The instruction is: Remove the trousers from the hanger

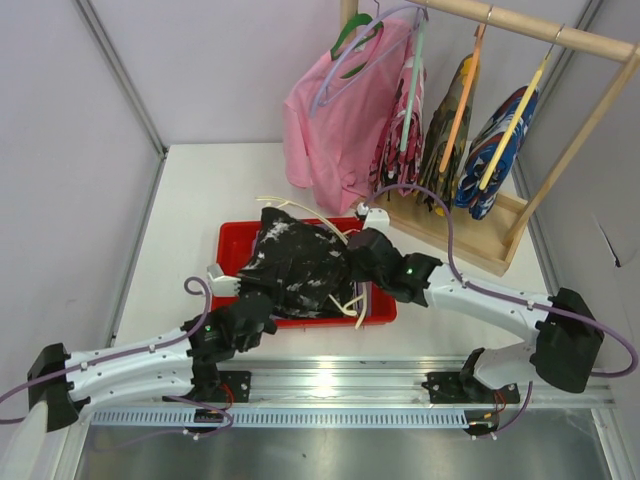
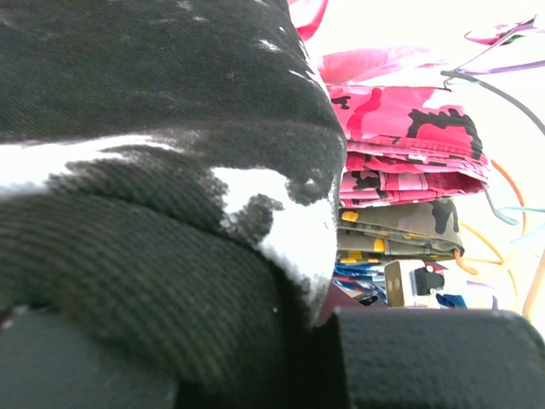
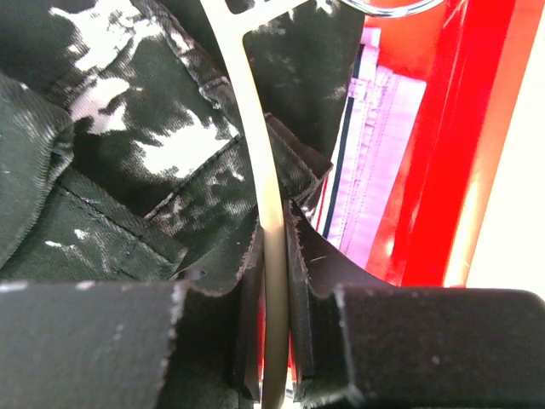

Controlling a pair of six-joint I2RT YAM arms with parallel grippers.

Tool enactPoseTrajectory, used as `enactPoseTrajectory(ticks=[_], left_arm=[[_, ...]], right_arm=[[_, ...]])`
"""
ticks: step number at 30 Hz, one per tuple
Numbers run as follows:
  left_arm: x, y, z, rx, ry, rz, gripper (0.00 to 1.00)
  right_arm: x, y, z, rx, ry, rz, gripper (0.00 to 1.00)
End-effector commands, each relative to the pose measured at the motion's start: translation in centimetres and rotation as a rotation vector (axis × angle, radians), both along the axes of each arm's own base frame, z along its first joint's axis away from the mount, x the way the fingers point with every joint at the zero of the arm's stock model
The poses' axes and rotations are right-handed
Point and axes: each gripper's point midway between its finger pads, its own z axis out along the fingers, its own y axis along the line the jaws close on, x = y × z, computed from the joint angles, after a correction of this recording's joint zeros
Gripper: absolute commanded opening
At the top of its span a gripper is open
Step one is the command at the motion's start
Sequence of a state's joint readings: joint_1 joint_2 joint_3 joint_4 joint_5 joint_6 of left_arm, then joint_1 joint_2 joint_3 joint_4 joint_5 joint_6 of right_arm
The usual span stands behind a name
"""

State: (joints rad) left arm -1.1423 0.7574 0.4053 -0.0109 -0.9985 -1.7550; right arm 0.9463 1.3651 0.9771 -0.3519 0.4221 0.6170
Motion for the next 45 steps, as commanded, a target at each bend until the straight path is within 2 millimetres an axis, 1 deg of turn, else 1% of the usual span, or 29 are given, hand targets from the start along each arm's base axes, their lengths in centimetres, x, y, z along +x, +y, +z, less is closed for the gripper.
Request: enactPoseTrajectory(ticks=[1, 3, 4, 5, 8, 10, 13, 14, 15, 16, 18, 19, 21, 22, 23, 24, 25, 26, 28, 29, 31, 32, 34, 35, 36, 37, 39, 40, 45], left_arm=[[0.5, 2.4, 3.1, -0.081, -0.06, 0.107, 0.0], [0.4, 2.5, 2.8, -0.067, -0.051, 0.105, 0.0], [0.4, 2.6, 2.6, -0.06, -0.048, 0.106, 0.0], [0.3, 2.7, 2.8, -0.062, -0.049, 0.107, 0.0], [0.3, 3.2, 2.1, -0.03, -0.03, 0.12, 0.0], [0.2, 3.5, 1.5, -0.004, -0.017, 0.129, 0.0], [0.2, 3.9, 1.4, 0.011, -0.016, 0.144, 0.0], [0.2, 4.1, 1.2, 0.024, -0.015, 0.149, 0.0], [0.2, 4.1, 1.4, 0.027, -0.015, 0.153, 0.0], [0.3, 4.2, 1.4, 0.032, -0.015, 0.159, 0.0], [0.2, 4.7, 0.9, 0.056, 0.0, 0.172, 0.0], [0.2, 4.7, 1.3, 0.056, -0.001, 0.175, 0.0], [0.1, 5.0, 1.2, 0.077, 0.0, 0.18, 0.0], [0.1, 5.1, 1.3, 0.08, -0.001, 0.181, 0.0], [0.1, 5.2, 1.3, 0.08, -0.003, 0.182, 0.0], [0.1, 5.2, 0.8, 0.096, 0.004, 0.18, 0.0], [0.1, 5.2, 1.2, 0.084, 0.0, 0.179, 0.0], [0.0, 5.3, 1.0, 0.093, 0.003, 0.179, 0.0], [-0.1, 5.4, 0.8, 0.095, 0.008, 0.177, 0.0], [-0.1, 5.5, 0.6, 0.092, 0.011, 0.179, 0.0], [-0.2, 5.7, 0.2, 0.097, 0.02, 0.182, 0.0], [-0.3, 5.8, 0.1, 0.096, 0.022, 0.183, 0.0], [-0.4, 6.1, -0.6, 0.111, 0.038, 0.185, 0.0], [-0.5, 6.3, -0.7, 0.1, 0.045, 0.191, 0.0], [-0.6, 6.5, -0.8, 0.099, 0.052, 0.194, 0.0], [-0.8, 7.0, -1.6, 0.134, 0.07, 0.198, 0.0], [-1.0, 7.5, -1.7, 0.126, 0.076, 0.209, 0.0], [-1.0, 7.7, -1.8, 0.128, 0.078, 0.213, 0.0], [-1.1, 8.3, -1.9, 0.156, 0.079, 0.228, 0.0]], right_arm=[[2.6, -5.5, 2.5, -0.04, -0.127, -0.203, 0.0], [2.9, -6.5, 3.6, -0.033, -0.165, -0.233, 0.0], [2.9, -6.8, 4.9, -0.013, -0.195, -0.235, 0.0], [3.1, -7.2, 5.6, -0.004, -0.211, -0.242, 0.0], [3.5, -8.1, 8.3, 0.02, -0.267, -0.25, 0.0], [3.7, -8.1, 10.5, 0.044, -0.305, -0.247, 0.0], [4.2, -8.0, 13.3, 0.056, -0.355, -0.231, 0.0], [4.3, -7.8, 13.9, 0.057, -0.366, -0.221, 0.0], [4.5, -7.7, 14.0, 0.029, -0.374, -0.202, 0.0], [4.8, -7.5, 14.9, 0.032, -0.388, -0.198, 0.0], [5.3, -7.4, 14.9, -0.012, -0.387, -0.186, 0.0], [5.5, -7.5, 15.4, -0.023, -0.393, -0.186, 0.0], [6.1, -7.8, 15.6, -0.068, -0.398, -0.175, 0.0], [6.4, -7.8, 16.5, -0.066, -0.414, -0.17, 0.0], [6.7, -8.0, 17.0, -0.072, -0.423, -0.173, 0.0], [7.0, -8.1, 17.3, -0.079, -0.43, -0.173, 0.0], [7.2, -8.1, 18.1, -0.093, -0.45, -0.16, 0.0], [7.5, -8.3, 18.4, -0.1, -0.46, -0.164, 0.0], [7.7, -8.7, 17.7, -0.135, -0.443, -0.172, 0.0], [7.7, -9.1, 16.7, -0.156, -0.424, -0.186, 0.0], [7.4, -9.3, 14.4, -0.166, -0.375, -0.197, 0.0], [7.0, -9.7, 11.8, -0.196, -0.33, -0.201, 0.0], [6.6, -10.5, 9.1, -0.227, -0.282, -0.231, 0.0], [6.2, -11.2, 6.9, -0.248, -0.246, -0.254, 0.0], [6.2, -12.2, 6.1, -0.264, -0.232, -0.28, 0.0], [6.2, -12.9, 5.4, -0.277, -0.22, -0.3, 0.0], [6.1, -14.3, 4.2, -0.292, -0.194, -0.333, 0.0], [6.4, -15.3, 4.0, -0.292, -0.184, -0.359, 0.0], [7.4, -17.6, 5.9, -0.306, -0.232, -0.407, 0.0]])
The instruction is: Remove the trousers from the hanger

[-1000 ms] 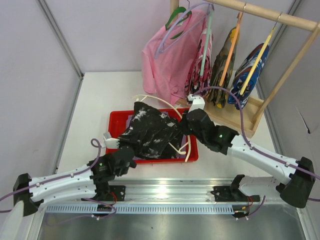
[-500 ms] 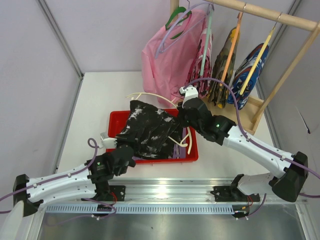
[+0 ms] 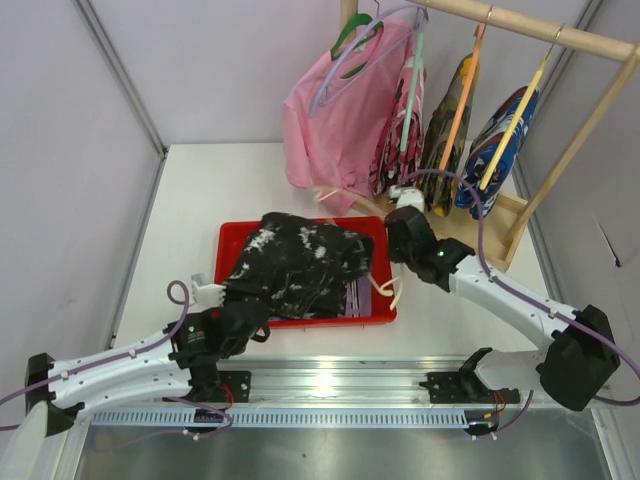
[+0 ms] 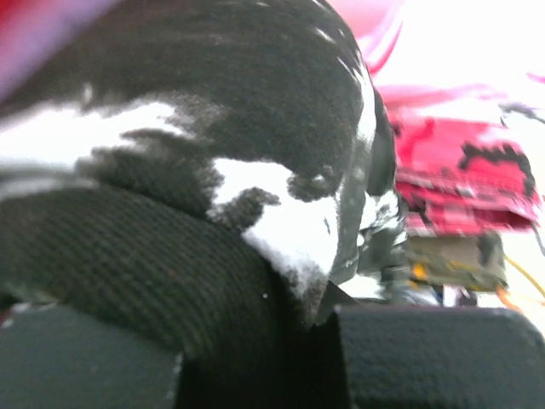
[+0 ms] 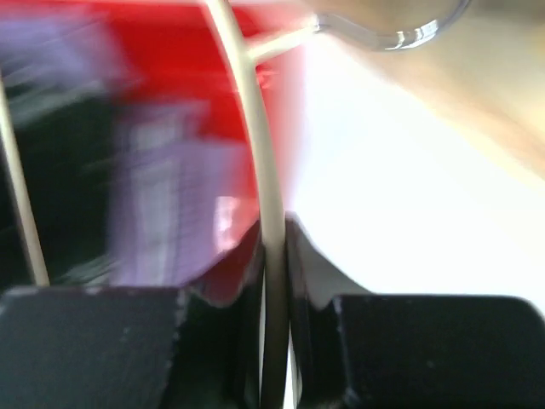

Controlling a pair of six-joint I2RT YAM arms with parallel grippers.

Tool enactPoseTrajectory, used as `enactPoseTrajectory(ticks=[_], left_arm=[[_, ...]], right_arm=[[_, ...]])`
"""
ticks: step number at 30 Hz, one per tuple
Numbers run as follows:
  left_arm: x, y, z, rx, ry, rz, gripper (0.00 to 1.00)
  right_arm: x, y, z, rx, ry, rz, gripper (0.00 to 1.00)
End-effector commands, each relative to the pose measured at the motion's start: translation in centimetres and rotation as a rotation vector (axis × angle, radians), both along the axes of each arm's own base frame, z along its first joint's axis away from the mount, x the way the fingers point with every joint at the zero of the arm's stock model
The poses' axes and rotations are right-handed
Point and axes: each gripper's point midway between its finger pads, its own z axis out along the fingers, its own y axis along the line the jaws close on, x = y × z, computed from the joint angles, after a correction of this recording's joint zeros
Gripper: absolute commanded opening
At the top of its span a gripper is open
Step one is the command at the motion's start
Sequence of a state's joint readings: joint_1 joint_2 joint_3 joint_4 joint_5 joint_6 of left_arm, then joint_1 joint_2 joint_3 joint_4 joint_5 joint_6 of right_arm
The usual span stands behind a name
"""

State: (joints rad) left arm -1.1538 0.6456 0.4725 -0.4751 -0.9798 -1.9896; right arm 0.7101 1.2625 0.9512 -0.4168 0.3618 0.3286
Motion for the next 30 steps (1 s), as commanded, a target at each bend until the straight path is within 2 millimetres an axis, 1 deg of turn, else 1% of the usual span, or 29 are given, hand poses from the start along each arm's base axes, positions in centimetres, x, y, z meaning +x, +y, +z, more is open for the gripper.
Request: enactPoseTrajectory(ticks=[1, 2, 4, 5, 7, 8, 10, 11, 14, 15, 16, 17, 18, 19, 20, 21, 22, 24, 25, 26, 27, 28, 29, 30], left_arm=[[0.8, 4.9, 0.2, 0.145, -0.065, 0.182, 0.0], [0.7, 5.1, -0.1, 0.151, -0.056, 0.187, 0.0], [0.8, 5.0, -0.2, 0.155, -0.053, 0.189, 0.0], [0.8, 4.9, -0.2, 0.164, -0.052, 0.184, 0.0], [1.0, 4.4, 0.3, 0.162, -0.068, 0.173, 0.0], [1.1, 4.1, 0.4, 0.189, -0.074, 0.157, 0.0], [1.4, 3.1, 0.8, 0.169, -0.086, 0.135, 0.0], [1.4, 2.6, 0.6, 0.197, -0.082, 0.117, 0.0], [1.7, 1.2, 1.1, 0.199, -0.072, 0.081, 0.0], [1.7, 0.8, 1.1, 0.206, -0.069, 0.07, 0.01], [1.7, 0.4, 1.1, 0.204, -0.061, 0.056, 0.02], [1.8, -0.2, 1.6, 0.2, -0.058, 0.045, 0.03], [1.8, -0.4, 1.6, 0.201, -0.05, 0.036, 0.09], [1.6, -0.8, 1.3, 0.193, -0.029, 0.02, 0.16], [1.6, -1.0, 1.4, 0.186, -0.017, 0.012, 0.32], [1.5, -1.3, 1.4, 0.182, -0.005, 0.006, 0.73], [1.4, -1.8, 1.5, 0.188, 0.002, -0.02, 0.81], [1.5, -3.0, 1.8, 0.202, -0.004, -0.068, 0.87], [1.4, -3.7, 1.8, 0.238, -0.01, -0.11, 0.88], [1.2, -5.5, 2.3, 0.201, -0.018, -0.175, 0.89], [1.1, -6.4, 2.0, 0.214, -0.01, -0.213, 0.91], [1.1, -7.7, 1.7, 0.245, 0.009, -0.257, 0.92], [0.3, -8.5, 0.3, 0.286, 0.07, -0.324, 0.93], [-0.1, -9.4, 0.5, 0.3, 0.086, -0.369, 0.93]], right_arm=[[4.0, -9.3, 5.7, -0.122, -0.229, -0.384, 0.0], [4.3, -9.9, 6.1, -0.131, -0.24, -0.404, 0.0], [4.6, -10.2, 7.2, -0.139, -0.263, -0.415, 0.0], [4.6, -10.1, 7.4, -0.131, -0.262, -0.41, 0.0], [4.6, -9.4, 7.9, -0.088, -0.267, -0.378, 0.0], [4.5, -8.4, 8.2, -0.048, -0.265, -0.338, 0.0], [4.2, -7.8, 9.1, -0.009, -0.287, -0.303, 0.0], [4.0, -6.7, 9.5, 0.02, -0.296, -0.262, 0.0], [3.2, -5.4, 10.4, 0.043, -0.315, -0.196, 0.0], [2.8, -4.6, 10.5, 0.046, -0.316, -0.169, 0.0], [2.5, -4.3, 10.5, 0.05, -0.319, -0.162, 0.0], [2.2, -4.0, 10.2, 0.05, -0.313, -0.155, 0.0], [1.8, -3.5, 9.5, 0.048, -0.3, -0.138, 0.0], [1.6, -3.4, 8.9, 0.04, -0.285, -0.134, 0.0], [1.3, -3.3, 8.3, 0.043, -0.268, -0.135, 0.0], [1.1, -3.3, 7.5, 0.035, -0.249, -0.136, 0.0], [0.6, -3.3, 6.9, 0.024, -0.233, -0.137, 0.0], [0.1, -3.4, 6.4, 0.029, -0.218, -0.156, 0.0], [-0.2, -3.5, 6.4, 0.025, -0.218, -0.165, 0.0], [-0.6, -3.8, 6.3, 0.017, -0.207, -0.173, 0.0], [-0.8, -4.0, 6.5, 0.027, -0.205, -0.188, 0.0], [-1.2, -4.2, 6.6, 0.017, -0.199, -0.189, 0.0], [-1.4, -4.3, 6.9, 0.022, -0.203, -0.193, 0.0], [-1.6, -4.3, 7.5, 0.033, -0.211, -0.194, 0.0]])
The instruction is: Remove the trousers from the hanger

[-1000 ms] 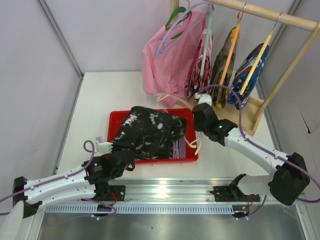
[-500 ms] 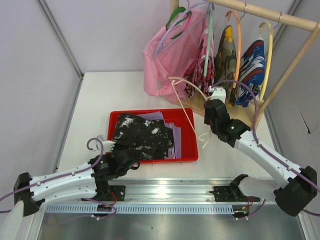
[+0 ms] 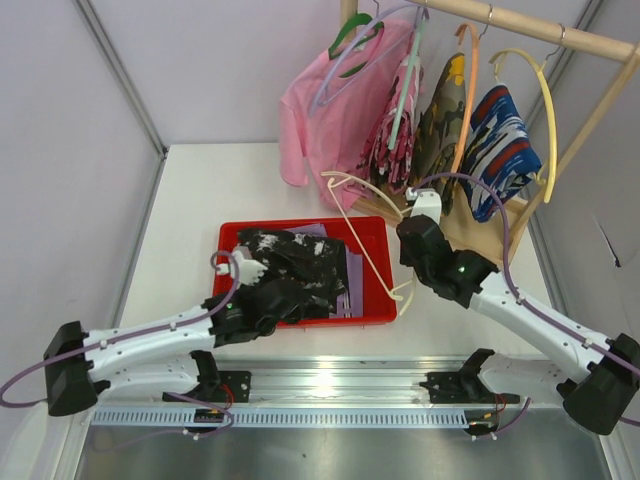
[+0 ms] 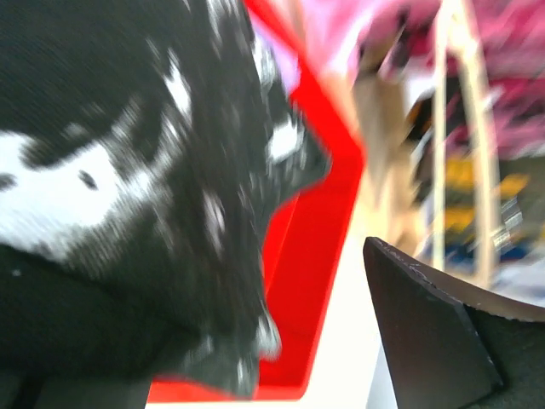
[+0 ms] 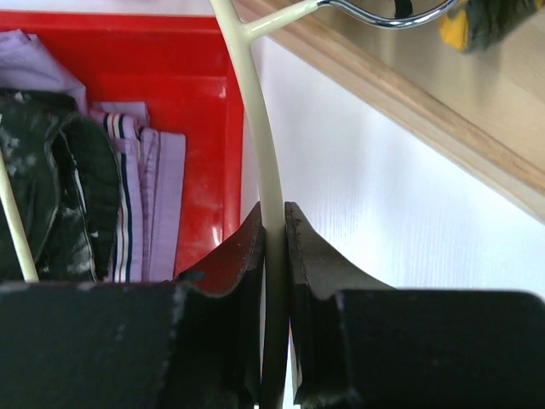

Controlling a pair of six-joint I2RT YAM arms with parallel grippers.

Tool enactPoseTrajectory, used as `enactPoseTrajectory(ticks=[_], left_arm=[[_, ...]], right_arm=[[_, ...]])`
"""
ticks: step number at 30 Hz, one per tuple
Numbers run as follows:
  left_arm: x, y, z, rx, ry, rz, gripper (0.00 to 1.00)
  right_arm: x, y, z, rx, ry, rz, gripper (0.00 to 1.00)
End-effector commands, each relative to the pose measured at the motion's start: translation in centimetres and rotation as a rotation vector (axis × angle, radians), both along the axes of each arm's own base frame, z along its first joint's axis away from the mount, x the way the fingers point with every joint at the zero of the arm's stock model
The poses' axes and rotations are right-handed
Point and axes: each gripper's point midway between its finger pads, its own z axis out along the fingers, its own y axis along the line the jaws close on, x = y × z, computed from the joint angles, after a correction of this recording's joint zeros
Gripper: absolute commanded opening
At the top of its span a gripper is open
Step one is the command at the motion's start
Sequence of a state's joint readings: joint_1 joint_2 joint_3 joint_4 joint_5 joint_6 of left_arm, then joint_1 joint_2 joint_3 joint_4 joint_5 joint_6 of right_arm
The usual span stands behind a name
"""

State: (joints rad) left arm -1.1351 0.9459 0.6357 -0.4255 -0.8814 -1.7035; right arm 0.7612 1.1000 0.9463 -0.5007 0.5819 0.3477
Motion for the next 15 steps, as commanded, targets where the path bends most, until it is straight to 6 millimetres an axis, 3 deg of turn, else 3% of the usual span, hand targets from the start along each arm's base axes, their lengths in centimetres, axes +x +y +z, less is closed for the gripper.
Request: enactPoseTrajectory(ticks=[1, 5, 7, 8, 10, 11, 14, 15], left_arm=[[-1.4, -5.5, 0.9, 0.054, 0.071, -0.26, 0.94], [-3.9, -8.4, -0.2, 0.07, 0.118, -0.454, 0.93], [-4.2, -9.6, 0.8, 0.01, 0.087, -0.494, 0.89], [-4.3, -9.7, 0.3, 0.002, 0.083, -0.502, 0.85], [-4.2, -10.5, 1.3, -0.043, 0.043, -0.519, 0.61], [-4.3, -10.4, 0.7, -0.032, 0.051, -0.519, 0.47], [-4.1, -9.5, -1.3, 0.004, 0.1, -0.472, 0.34], [-4.1, -9.3, -1.9, 0.003, 0.11, -0.458, 0.34]], right_arm=[[-0.6, -0.8, 3.3, 0.071, -0.071, -0.056, 0.0], [-1.3, -0.8, 3.6, 0.079, -0.071, -0.048, 0.0], [-1.5, -0.6, 3.3, 0.086, -0.064, -0.045, 0.0], [-1.6, -0.5, 3.2, 0.087, -0.059, -0.043, 0.0], [-1.9, -0.5, 2.8, 0.075, -0.049, -0.039, 0.0], [-1.9, -0.6, 2.8, 0.069, -0.049, -0.042, 0.0], [-2.1, -1.2, 3.0, 0.06, -0.059, -0.059, 0.0], [-2.0, -1.2, 3.2, 0.065, -0.066, -0.059, 0.0]])
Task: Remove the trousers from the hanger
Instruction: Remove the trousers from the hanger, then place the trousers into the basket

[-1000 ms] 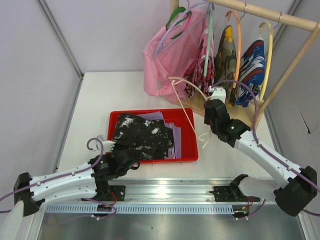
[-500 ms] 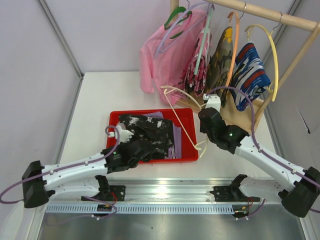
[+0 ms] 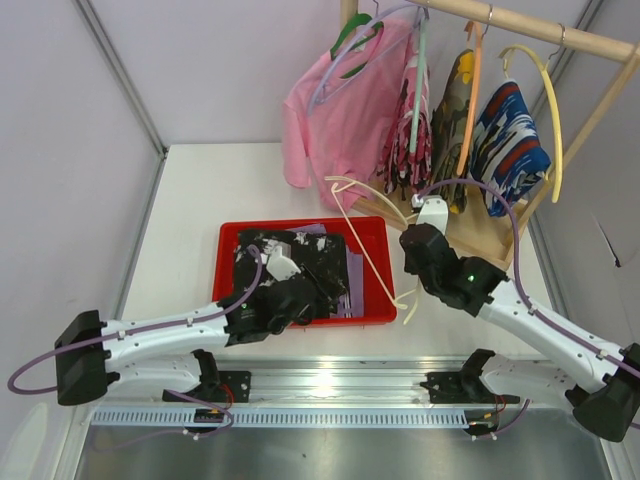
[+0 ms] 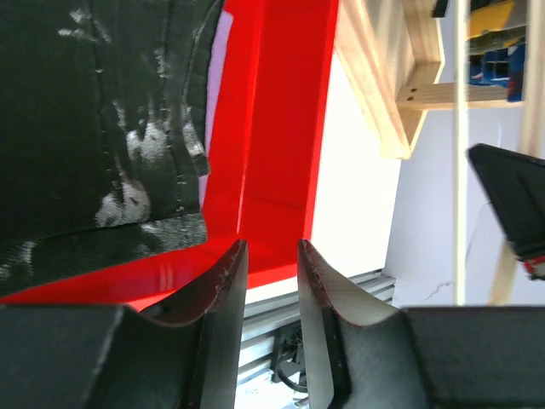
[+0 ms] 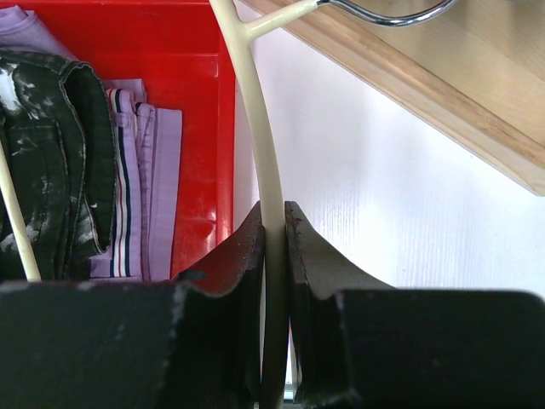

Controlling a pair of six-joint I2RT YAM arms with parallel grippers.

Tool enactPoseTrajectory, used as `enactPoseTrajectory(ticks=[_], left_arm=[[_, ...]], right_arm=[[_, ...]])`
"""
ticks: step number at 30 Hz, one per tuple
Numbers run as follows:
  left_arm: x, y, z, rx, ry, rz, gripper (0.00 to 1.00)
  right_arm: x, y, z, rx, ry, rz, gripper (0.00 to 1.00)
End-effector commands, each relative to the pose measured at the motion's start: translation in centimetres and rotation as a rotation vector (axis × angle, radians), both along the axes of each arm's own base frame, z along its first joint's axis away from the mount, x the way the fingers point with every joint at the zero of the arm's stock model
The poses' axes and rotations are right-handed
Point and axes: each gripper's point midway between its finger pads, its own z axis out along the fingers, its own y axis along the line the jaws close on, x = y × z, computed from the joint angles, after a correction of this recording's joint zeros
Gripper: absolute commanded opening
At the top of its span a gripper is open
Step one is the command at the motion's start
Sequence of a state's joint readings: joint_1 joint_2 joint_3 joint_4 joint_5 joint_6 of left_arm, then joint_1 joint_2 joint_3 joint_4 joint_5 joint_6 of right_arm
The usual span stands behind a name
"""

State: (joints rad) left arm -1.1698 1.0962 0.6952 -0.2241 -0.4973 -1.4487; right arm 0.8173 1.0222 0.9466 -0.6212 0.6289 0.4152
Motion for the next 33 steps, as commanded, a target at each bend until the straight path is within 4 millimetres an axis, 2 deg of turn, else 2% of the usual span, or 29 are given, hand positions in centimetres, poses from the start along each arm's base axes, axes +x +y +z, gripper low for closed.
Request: enactPoseTrajectory(ticks=[1, 4, 5, 7, 9, 11, 12, 13, 15, 16, 17, 19, 20, 21, 22, 23, 24, 25, 26, 28, 30, 33], left_arm=[[0.0, -0.5, -0.8, -0.03, 0.004, 0.0, 0.35], [0.4, -0.9, 0.2, -0.027, -0.04, -0.013, 0.44], [0.4, -0.3, -0.2, 0.025, -0.043, -0.015, 0.49], [1.1, 0.1, 2.0, 0.126, -0.14, -0.059, 0.52], [2.0, 2.5, 2.6, 0.337, -0.236, -0.075, 0.53], [3.5, 4.8, 5.8, 0.442, -0.312, -0.013, 0.52], [3.6, 6.5, 5.8, 0.571, -0.339, -0.044, 0.51], [4.0, 7.3, 8.7, 0.568, -0.377, -0.012, 0.5], [4.6, 10.3, 9.7, 0.671, -0.395, 0.03, 0.48], [4.9, 11.0, 10.1, 0.676, -0.397, 0.032, 0.48], [5.8, 12.8, 10.6, 0.671, -0.379, 0.075, 0.47], [5.8, 13.8, 8.5, 0.678, -0.313, 0.025, 0.47], [6.5, 15.4, 6.8, 0.692, -0.262, 0.048, 0.46], [5.9, 14.8, 4.5, 0.683, -0.218, -0.035, 0.45], [6.5, 14.6, 4.1, 0.656, -0.217, -0.036, 0.44], [6.1, 14.6, 2.1, 0.665, -0.183, -0.063, 0.42], [5.8, 13.7, 0.0, 0.653, -0.149, -0.109, 0.41], [5.6, 13.4, -1.2, 0.656, -0.125, -0.137, 0.4], [4.8, 13.6, -4.5, 0.685, -0.048, -0.164, 0.39], [4.1, 13.2, -6.7, 0.678, 0.011, -0.19, 0.38], [2.7, 14.4, -10.2, 0.711, 0.108, -0.183, 0.38], [1.5, 15.8, -12.5, 0.736, 0.171, -0.143, 0.38]], right_arm=[[0.4, -0.2, 2.7, 0.063, -0.08, -0.039, 0.0], [0.2, 0.0, 3.1, 0.076, -0.074, -0.023, 0.0], [0.1, 0.0, 3.2, 0.078, -0.071, -0.021, 0.0], [-0.1, -0.2, 3.2, 0.066, -0.064, -0.016, 0.0], [-0.4, -0.3, 3.2, 0.068, -0.064, -0.008, 0.0], [-0.7, -0.3, 3.0, 0.074, -0.052, 0.004, 0.0], [-0.9, -0.3, 3.0, 0.083, -0.052, 0.007, 0.0], [-1.0, -0.2, 2.9, 0.086, -0.047, 0.01, 0.0], [-1.3, -0.1, 2.7, 0.101, -0.04, 0.017, 0.0], [-1.3, -0.1, 2.7, 0.107, -0.037, 0.018, 0.0], [-1.4, 0.0, 2.6, 0.112, -0.036, 0.023, 0.0], [-1.5, 0.2, 2.6, 0.124, -0.036, 0.03, 0.0], [-1.5, 0.3, 2.7, 0.128, -0.036, 0.031, 0.0], [-1.5, 0.4, 2.7, 0.132, -0.039, 0.034, 0.0], [-1.5, 0.5, 2.7, 0.134, -0.041, 0.036, 0.0], [-1.4, 0.7, 2.6, 0.133, -0.039, 0.039, 0.0], [-1.4, 0.8, 2.5, 0.133, -0.038, 0.042, 0.0], [-1.4, 1.0, 2.4, 0.133, -0.037, 0.043, 0.0], [-1.3, 1.1, 2.3, 0.13, -0.032, 0.043, 0.0], [-1.3, 1.2, 1.9, 0.121, -0.022, 0.046, 0.0], [-1.3, 1.4, 1.8, 0.12, -0.02, 0.045, 0.0], [-1.2, 1.4, 1.9, 0.12, -0.027, 0.047, 0.0]])
